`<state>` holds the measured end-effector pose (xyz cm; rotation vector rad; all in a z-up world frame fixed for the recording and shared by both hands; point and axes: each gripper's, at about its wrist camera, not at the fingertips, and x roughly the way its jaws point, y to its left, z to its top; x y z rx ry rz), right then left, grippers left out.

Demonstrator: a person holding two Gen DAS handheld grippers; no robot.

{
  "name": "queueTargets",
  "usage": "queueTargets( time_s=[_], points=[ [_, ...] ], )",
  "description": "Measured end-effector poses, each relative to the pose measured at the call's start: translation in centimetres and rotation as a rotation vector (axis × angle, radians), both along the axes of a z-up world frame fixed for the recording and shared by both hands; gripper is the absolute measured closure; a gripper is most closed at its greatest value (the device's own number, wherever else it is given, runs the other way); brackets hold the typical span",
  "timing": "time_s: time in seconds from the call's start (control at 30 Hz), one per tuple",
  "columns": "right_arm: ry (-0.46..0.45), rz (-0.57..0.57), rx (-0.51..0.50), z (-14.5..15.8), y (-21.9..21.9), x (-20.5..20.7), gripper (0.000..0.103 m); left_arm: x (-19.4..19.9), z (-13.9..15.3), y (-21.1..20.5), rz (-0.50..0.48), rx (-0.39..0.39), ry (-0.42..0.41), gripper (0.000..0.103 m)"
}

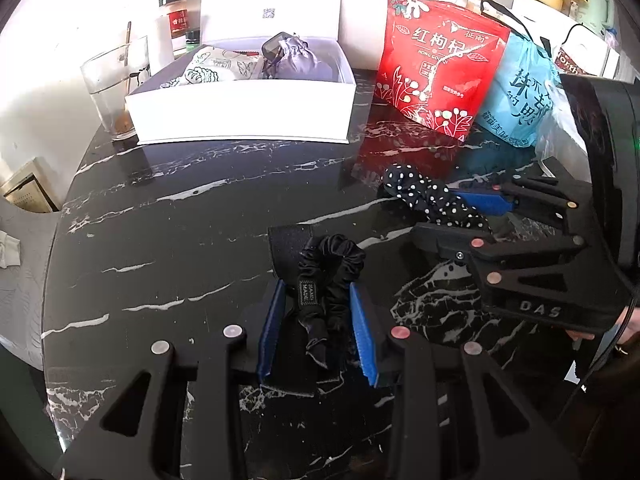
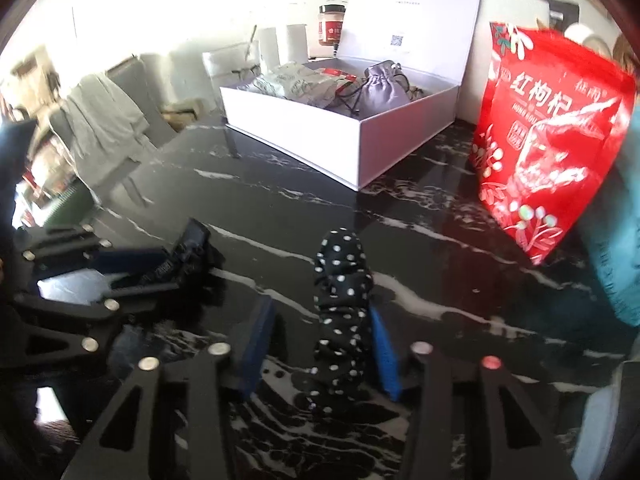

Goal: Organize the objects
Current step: 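Lift the plain black scrunchie with left tool while right tool lifts the polka-dot scrunchie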

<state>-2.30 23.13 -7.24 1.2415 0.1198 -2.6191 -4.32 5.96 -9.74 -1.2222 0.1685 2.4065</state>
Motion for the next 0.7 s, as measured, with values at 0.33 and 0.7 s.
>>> queueTargets(
  time_s=[0.33, 0.7],
  points=[
    [-0.001, -0.026, -0.009, 0.1, 0.9, 0.1, 0.087, -0.5, 0.1, -0.5, 0.027, 0.022, -0.024, 0.08],
    [-0.014, -0.016, -0.045, 0.9, 1.3, 1.2, 0.088, 0.1, 0.9, -0.3, 0.02, 0.037, -0.037, 0.081]
  ],
)
